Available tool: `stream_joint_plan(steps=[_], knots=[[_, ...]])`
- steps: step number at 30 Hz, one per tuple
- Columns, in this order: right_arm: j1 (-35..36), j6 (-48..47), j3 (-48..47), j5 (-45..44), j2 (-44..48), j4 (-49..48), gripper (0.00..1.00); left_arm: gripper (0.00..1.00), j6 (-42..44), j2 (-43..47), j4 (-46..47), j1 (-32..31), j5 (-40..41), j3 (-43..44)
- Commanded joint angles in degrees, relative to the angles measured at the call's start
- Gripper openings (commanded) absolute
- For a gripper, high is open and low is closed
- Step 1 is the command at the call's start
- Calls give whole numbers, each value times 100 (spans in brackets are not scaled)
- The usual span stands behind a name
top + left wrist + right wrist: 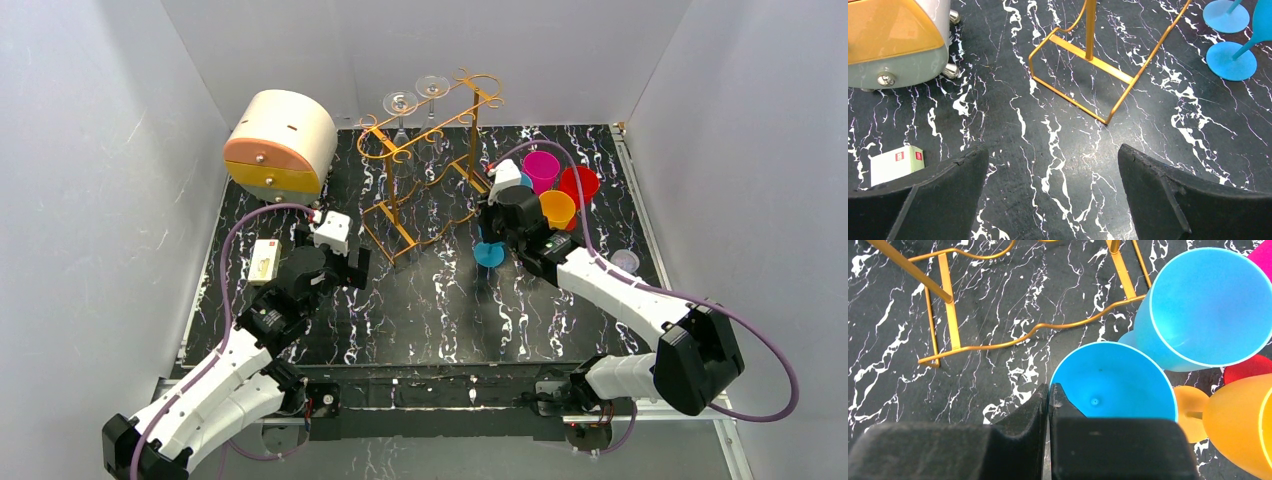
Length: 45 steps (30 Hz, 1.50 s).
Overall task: Take the wine glass off the wine glass rack
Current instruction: Place the wine glass at the center of the board.
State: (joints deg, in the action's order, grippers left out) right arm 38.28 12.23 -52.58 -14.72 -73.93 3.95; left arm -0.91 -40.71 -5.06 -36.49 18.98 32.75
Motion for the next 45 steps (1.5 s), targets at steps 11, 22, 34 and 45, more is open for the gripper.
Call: stream_joint_plan(steps=[11,22,34,45], knots=[[12,-22,224,-573,-86,-944,8,98,65,119,-43,19,30,205],[11,116,-90,-488,54,-572,48,98,64,196,-22,19,60,186],[5,98,-393,-493,860,574,72,98,64,530,189,20,309,33],[-3,917,-469,-61,1576,771,95,98,49,546,131,19,1177,34]])
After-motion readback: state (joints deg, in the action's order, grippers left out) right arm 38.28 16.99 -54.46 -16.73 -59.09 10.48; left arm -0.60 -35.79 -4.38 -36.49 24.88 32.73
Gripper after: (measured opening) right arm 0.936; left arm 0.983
